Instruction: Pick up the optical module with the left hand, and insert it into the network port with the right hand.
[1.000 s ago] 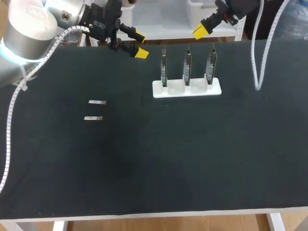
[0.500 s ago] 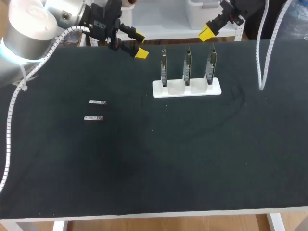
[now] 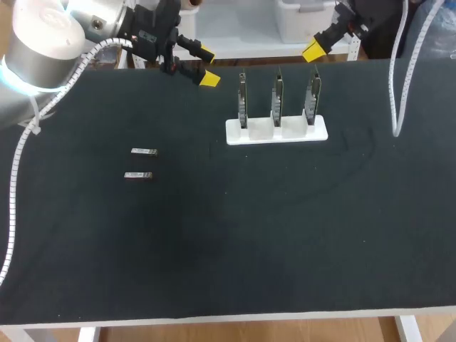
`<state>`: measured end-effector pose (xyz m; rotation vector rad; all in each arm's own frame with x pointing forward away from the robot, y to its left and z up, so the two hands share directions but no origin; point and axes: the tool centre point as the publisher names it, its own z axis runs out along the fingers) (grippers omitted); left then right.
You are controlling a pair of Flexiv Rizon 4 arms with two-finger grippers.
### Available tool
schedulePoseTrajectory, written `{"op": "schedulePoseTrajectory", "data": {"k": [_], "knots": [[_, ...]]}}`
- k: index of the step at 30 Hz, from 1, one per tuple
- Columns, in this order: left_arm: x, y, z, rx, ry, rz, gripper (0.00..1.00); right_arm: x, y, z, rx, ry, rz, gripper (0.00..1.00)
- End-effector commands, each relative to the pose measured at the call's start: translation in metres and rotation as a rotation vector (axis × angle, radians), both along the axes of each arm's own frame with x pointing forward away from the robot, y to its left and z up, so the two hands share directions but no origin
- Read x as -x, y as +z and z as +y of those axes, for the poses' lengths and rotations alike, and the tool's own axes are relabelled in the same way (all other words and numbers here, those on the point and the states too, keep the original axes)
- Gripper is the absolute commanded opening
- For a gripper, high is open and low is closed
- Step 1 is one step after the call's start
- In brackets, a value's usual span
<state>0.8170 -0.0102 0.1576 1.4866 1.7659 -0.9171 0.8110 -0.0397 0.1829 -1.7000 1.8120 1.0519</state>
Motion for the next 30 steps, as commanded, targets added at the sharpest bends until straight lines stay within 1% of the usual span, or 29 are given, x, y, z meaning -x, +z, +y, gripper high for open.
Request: {"op": "schedulePoseTrajectory", "data": {"k": [1, 13, 14, 15, 30], "knots": [[-0.0015, 0.0003, -0.0005, -0.003, -0.002, 0.002, 1.00, -0.0111, -0.0016, -0.0025, -0.021, 0.118, 0.104, 0.00], [-0.0015, 0.0003, -0.0005, -0.003, -0.002, 0.002, 1.00, -0.0167, -0.0018, -0.0021, -0.009, 0.127, 0.102, 0.00], [-0.0015, 0.0003, -0.0005, -0.003, -0.002, 0.002, 1.00, -0.0176, -0.0016, -0.0015, -0.002, 0.098, 0.105, 0.37], [-0.0015, 0.0003, -0.0005, -0.003, -0.002, 0.002, 1.00, -0.0176, -0.0016, -0.0015, -0.002, 0.098, 0.105, 1.00], [-0.0015, 0.0003, -0.0005, -0.003, -0.002, 0.002, 1.00, -0.0176, -0.0016, -0.0015, -0.002, 0.098, 0.105, 1.00]]}}
